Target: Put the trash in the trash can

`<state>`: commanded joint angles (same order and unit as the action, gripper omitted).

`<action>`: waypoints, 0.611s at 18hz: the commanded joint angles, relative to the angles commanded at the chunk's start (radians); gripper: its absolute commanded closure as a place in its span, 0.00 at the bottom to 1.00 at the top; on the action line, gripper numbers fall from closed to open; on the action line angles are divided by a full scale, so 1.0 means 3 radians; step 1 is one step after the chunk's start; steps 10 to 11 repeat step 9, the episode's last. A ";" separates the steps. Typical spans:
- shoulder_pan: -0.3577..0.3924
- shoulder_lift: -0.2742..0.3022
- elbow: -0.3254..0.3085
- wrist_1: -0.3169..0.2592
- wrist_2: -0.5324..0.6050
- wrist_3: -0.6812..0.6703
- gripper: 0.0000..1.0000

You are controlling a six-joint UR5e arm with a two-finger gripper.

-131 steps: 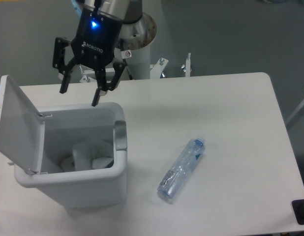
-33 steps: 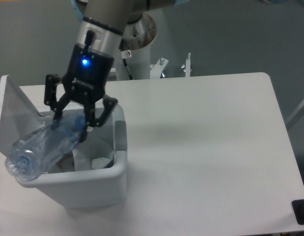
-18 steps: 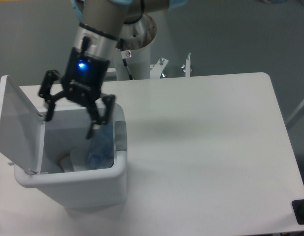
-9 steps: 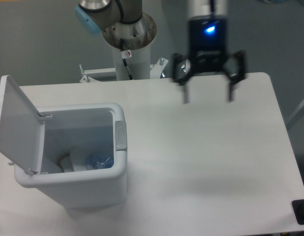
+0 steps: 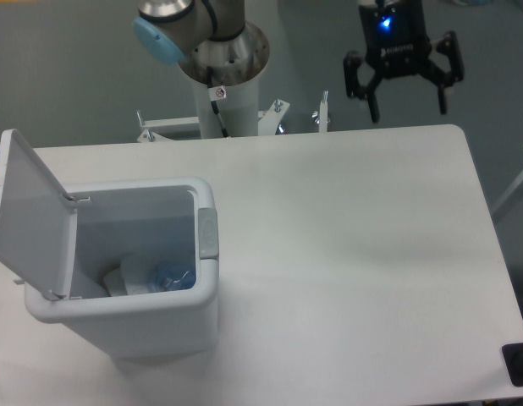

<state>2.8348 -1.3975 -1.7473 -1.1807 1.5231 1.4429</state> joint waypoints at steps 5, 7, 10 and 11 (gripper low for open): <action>0.0005 0.0005 0.0041 -0.0063 0.0006 0.0063 0.00; 0.0005 0.0000 0.0072 -0.0063 -0.0010 0.0063 0.00; 0.0005 -0.0005 0.0082 -0.0063 -0.0010 0.0063 0.00; 0.0005 -0.0005 0.0082 -0.0063 -0.0010 0.0063 0.00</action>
